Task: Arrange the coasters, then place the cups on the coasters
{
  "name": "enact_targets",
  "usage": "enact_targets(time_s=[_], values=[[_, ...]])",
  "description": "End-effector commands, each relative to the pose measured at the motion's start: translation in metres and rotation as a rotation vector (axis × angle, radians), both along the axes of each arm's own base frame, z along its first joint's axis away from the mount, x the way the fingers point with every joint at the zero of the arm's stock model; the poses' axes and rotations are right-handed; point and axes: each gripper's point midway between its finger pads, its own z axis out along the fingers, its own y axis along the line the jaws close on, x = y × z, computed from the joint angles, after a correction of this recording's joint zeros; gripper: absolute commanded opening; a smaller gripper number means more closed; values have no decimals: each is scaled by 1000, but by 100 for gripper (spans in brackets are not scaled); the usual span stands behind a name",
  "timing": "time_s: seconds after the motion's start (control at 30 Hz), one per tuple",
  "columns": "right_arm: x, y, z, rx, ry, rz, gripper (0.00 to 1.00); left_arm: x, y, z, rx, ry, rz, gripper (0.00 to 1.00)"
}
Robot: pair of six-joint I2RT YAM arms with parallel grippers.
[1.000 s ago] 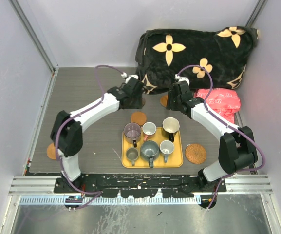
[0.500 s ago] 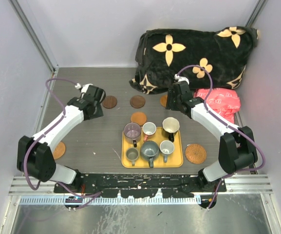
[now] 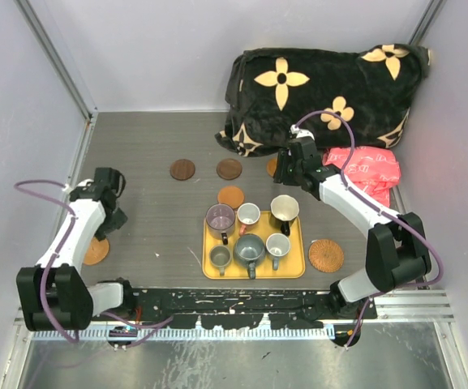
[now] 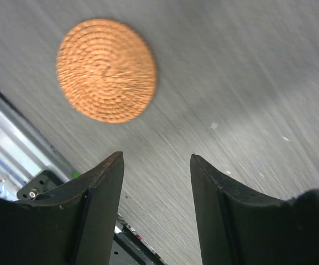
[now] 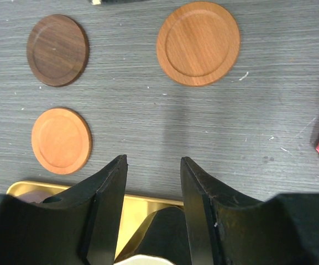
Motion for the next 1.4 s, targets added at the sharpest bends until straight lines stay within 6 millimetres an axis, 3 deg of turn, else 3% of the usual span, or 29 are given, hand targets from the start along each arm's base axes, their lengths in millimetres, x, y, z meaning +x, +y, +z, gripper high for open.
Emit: enact_targets(time_s=[0.0,0.4,0.57,0.8,1.17,1.37], values=[[8,11,31,78,-96,18,49,-21,22,-16,-78,30,161,53],[4,8,34,74,-105,12,49,-43,59,-44,-190,44,436,54],[5,10,34,78,-101,17,49,-51,60,-72,-293,120,519,52],[4,10,30,76,-93,17,49,-53,66,-76,-263,127,531,52],[5,13,27,90,-85,22,49,-49,58,-86,-302,147,513,49],[4,14,24,95,-79,24,49,-26,51,-81,-231,126,419,49]])
